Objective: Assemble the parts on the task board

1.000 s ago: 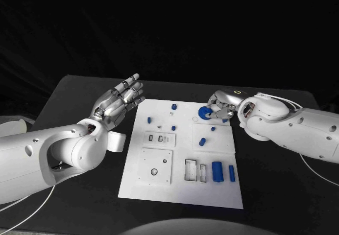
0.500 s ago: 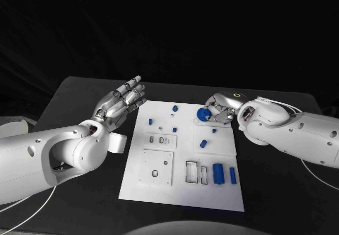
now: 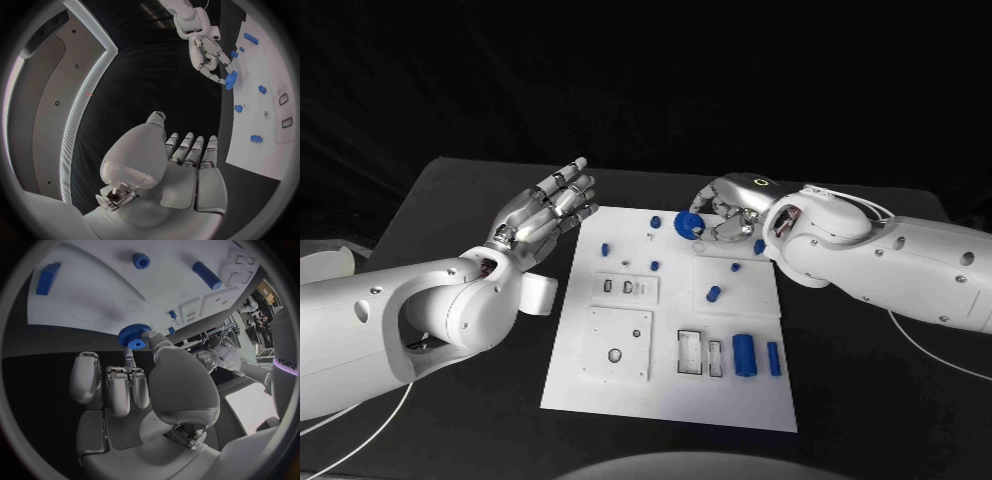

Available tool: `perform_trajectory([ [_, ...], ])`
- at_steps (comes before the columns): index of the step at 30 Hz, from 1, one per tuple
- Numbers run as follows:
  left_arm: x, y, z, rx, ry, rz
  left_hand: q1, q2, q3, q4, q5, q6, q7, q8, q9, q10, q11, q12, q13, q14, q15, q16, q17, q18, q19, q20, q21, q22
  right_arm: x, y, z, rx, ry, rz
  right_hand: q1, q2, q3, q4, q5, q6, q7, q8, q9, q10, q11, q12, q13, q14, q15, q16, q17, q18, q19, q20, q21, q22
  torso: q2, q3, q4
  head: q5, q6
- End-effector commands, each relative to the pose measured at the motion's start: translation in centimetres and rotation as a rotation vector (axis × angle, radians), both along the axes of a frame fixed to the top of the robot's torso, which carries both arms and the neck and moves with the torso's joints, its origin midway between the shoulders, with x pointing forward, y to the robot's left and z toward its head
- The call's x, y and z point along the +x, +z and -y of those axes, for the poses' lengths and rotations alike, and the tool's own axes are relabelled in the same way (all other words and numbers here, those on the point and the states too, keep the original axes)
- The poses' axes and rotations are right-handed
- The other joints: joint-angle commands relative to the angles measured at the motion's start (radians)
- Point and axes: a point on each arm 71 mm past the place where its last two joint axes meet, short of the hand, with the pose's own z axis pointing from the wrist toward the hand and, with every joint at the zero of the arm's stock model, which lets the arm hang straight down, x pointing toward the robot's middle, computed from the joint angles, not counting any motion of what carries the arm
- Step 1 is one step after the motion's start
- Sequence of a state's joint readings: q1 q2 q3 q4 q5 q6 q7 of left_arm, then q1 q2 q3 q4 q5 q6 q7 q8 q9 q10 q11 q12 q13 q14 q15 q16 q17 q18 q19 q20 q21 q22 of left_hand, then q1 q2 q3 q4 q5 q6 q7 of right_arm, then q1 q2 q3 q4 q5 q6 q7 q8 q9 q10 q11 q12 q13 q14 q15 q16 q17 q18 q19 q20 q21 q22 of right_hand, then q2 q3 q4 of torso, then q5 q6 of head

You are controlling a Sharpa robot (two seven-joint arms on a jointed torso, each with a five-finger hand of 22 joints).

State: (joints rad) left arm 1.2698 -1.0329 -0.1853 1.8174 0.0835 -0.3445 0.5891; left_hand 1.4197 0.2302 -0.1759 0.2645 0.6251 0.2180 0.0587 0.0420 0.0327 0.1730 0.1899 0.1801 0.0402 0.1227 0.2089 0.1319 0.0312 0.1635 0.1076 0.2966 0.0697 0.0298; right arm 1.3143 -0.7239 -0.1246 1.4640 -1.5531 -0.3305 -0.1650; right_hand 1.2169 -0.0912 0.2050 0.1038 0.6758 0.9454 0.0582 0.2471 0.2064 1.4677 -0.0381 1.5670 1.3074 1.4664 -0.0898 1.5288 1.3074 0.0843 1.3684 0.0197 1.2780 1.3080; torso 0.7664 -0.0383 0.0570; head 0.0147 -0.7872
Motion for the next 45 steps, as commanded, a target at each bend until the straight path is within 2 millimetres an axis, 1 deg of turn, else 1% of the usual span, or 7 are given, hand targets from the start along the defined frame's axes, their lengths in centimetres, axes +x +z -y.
perform_trajectory([
  [1,0.0,0.1,0.3,-0.013,-0.025,0.005,0.009,-0.001,0.007,-0.001,0.003,-0.003,0.005,0.003,0.0,-0.001,0.006,0.005,0.001,-0.002,0.007,0.006,0.002,-0.009,0.007,-0.003,0.006,0.001,0.2,-0.1,-0.8,-0.008,0.007,-0.038,-0.006,0.002,0.042,0.042,-0.009,0.011,-0.012,0.149,0.354,0.103,0.006,0.004,0.263,0.09,0.002,0.003,0.223,-0.005,0.006,0.003,0.004,0.028,0.0,-0.0002,0.0004,-0.006,-0.001],
  [7,0.0,0.0,0.5,-0.014,-0.03,0.003,0.01,-0.002,0.008,-0.002,0.004,-0.002,0.005,0.003,0.0,0.0,0.007,0.006,0.001,-0.002,0.008,0.006,0.002,-0.01,0.007,-0.003,0.006,0.001,0.7,-0.4,-2.7,-0.039,0.025,-0.061,-0.01,0.001,0.051,0.045,-0.02,0.004,-0.007,0.138,0.352,0.103,0.01,0.004,0.263,0.089,0.005,-0.002,0.219,-0.003,0.0,0.007,-0.005,0.023,-0.001,-0.0007,0.0025,-0.012,0.0],
  [16,0.1,0.0,0.6,-0.015,-0.035,0.002,0.011,-0.002,0.009,-0.003,0.004,-0.002,0.005,0.003,0.0,0.002,0.008,0.008,0.002,-0.001,0.009,0.007,0.002,-0.012,0.008,-0.004,0.007,0.001,1.2,-1.2,-4.8,-0.074,0.042,-0.089,-0.012,-0.001,0.064,0.044,-0.037,-0.008,0.0,0.118,0.347,0.103,0.016,0.004,0.263,0.087,0.011,-0.005,0.215,-0.002,-0.004,0.012,-0.012,0.021,0.0,-0.0001,-0.0003,-0.009,0.0],
  [33,0.2,-0.1,0.9,-0.018,-0.046,-0.001,0.012,-0.002,0.012,-0.004,0.005,-0.001,0.006,0.003,0.0,0.004,0.01,0.011,0.002,0.001,0.01,0.009,0.002,-0.014,0.01,-0.004,0.007,0.001,1.6,-2.0,-6.3,-0.098,0.044,-0.104,-0.016,-0.003,0.083,0.04,-0.06,-0.035,0.012,0.072,0.33,0.103,0.023,0.004,0.263,0.083,0.017,-0.014,0.207,0.002,-0.014,0.019,-0.031,0.014,0.0,0.0003,-0.0012,-0.012,-0.007],
  [38,0.3,-0.1,0.9,-0.018,-0.048,-0.002,0.012,-0.002,0.012,-0.004,0.005,-0.001,0.006,0.003,0.0,0.004,0.01,0.011,0.002,0.001,0.01,0.009,0.002,-0.014,0.01,-0.004,0.007,0.001,1.6,-2.0,-6.6,-0.097,0.046,-0.102,-0.023,-0.004,0.095,0.04,-0.078,-0.077,0.018,0.021,0.303,0.103,0.027,0.004,0.263,0.079,0.02,-0.024,0.198,0.006,-0.023,0.023,-0.048,0.007,-0.001,0.0006,-0.0008,-0.012,-0.007],
  [42,0.3,-0.2,0.9,-0.019,-0.051,-0.003,0.013,-0.001,0.013,-0.005,0.006,0.0,0.007,0.004,0.0,0.005,0.012,0.012,0.002,0.002,0.011,0.01,0.002,-0.015,0.01,-0.004,0.008,0.001,1.5,-2.0,-6.7,-0.093,0.052,-0.099,-0.03,-0.007,0.104,0.041,-0.113,-0.141,0.018,-0.039,0.266,0.103,0.028,0.004,0.263,0.075,0.022,-0.032,0.191,0.009,-0.03,0.026,-0.063,0.001,-0.001,0.0006,-0.0004,-0.013,-0.008],
  [45,0.3,-0.2,1.0,-0.019,-0.054,-0.005,0.013,-0.001,0.014,-0.005,0.006,0.0,0.007,0.004,0.001,0.005,0.012,0.013,0.002,0.002,0.011,0.01,0.002,-0.015,0.011,-0.004,0.008,0.001,1.5,-2.0,-6.8,-0.089,0.056,-0.099,-0.033,-0.007,0.103,0.039,-0.185,-0.179,0.017,-0.078,0.237,0.103,0.027,0.004,0.263,0.073,0.022,-0.037,0.187,0.01,-0.034,0.026,-0.072,-0.001,-0.001,0.0005,-0.0014,-0.012,-0.009],
])
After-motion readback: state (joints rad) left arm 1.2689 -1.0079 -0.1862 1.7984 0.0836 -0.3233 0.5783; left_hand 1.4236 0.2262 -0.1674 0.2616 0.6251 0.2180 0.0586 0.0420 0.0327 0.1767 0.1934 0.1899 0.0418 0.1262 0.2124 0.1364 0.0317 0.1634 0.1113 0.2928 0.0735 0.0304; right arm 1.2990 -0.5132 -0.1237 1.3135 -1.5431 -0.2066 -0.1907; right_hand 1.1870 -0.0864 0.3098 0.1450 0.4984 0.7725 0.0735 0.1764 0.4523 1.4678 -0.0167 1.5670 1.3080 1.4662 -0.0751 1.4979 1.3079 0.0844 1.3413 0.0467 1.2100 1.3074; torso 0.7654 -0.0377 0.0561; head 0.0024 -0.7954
